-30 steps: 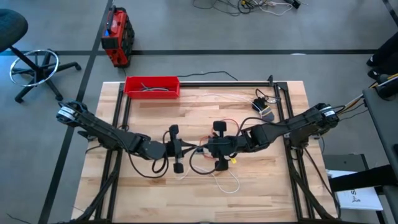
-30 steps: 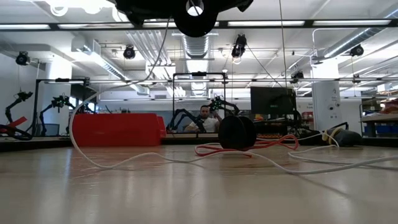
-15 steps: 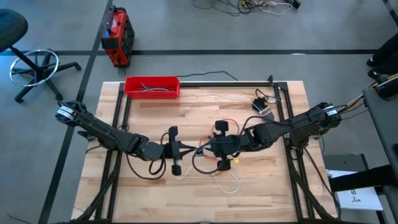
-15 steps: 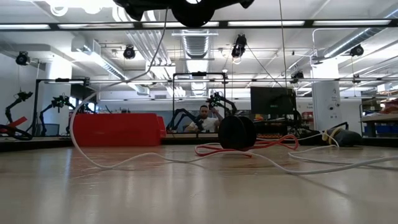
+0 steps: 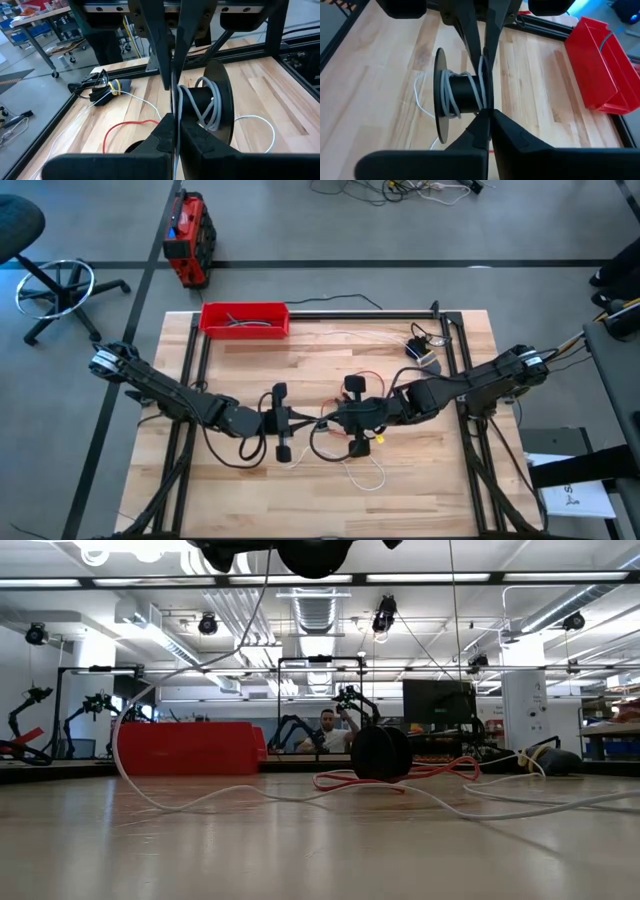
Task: Coil cords
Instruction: Coil the white wire onto the black spool
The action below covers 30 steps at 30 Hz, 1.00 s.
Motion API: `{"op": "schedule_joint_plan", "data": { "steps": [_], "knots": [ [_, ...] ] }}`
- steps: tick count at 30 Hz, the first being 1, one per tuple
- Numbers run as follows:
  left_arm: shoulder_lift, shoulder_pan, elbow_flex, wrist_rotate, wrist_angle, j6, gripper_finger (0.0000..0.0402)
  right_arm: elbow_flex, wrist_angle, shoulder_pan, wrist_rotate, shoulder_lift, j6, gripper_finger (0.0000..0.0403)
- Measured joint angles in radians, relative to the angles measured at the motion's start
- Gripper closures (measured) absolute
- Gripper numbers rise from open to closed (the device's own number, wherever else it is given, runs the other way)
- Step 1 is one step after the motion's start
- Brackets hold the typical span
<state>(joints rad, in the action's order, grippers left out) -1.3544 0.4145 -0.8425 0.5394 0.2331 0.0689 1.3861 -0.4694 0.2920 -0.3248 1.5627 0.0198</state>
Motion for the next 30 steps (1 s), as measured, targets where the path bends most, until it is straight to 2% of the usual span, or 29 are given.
{"op": "schedule_joint_plan", "data": {
  "steps": [4,11,18,21,25,30],
  "knots": [
    [0.005,0.000,0.000,0.003,-0.015,-0.005,0.0388,0.000,0.007,0.000,-0.003,-0.001,-0.002,0.0401],
    [0.051,0.002,0.000,0.038,-0.129,-0.070,0.0333,0.000,0.020,0.004,-0.037,-0.018,-0.003,0.0401],
    [0.048,0.001,0.000,0.024,-0.147,-0.116,0.0297,0.000,0.047,0.005,-0.046,-0.026,0.010,0.0402],
    [0.041,0.002,0.001,0.022,-0.148,-0.133,0.0315,0.000,0.046,0.005,-0.045,-0.027,0.013,0.0402],
    [0.042,0.004,0.001,0.022,-0.148,-0.136,0.0388,0.000,0.043,0.005,-0.045,-0.029,0.008,0.0403],
    [0.054,0.005,0.001,0.027,-0.163,-0.141,0.0399,0.000,0.040,0.009,-0.072,-0.040,0.007,0.0403]
  ]
}}
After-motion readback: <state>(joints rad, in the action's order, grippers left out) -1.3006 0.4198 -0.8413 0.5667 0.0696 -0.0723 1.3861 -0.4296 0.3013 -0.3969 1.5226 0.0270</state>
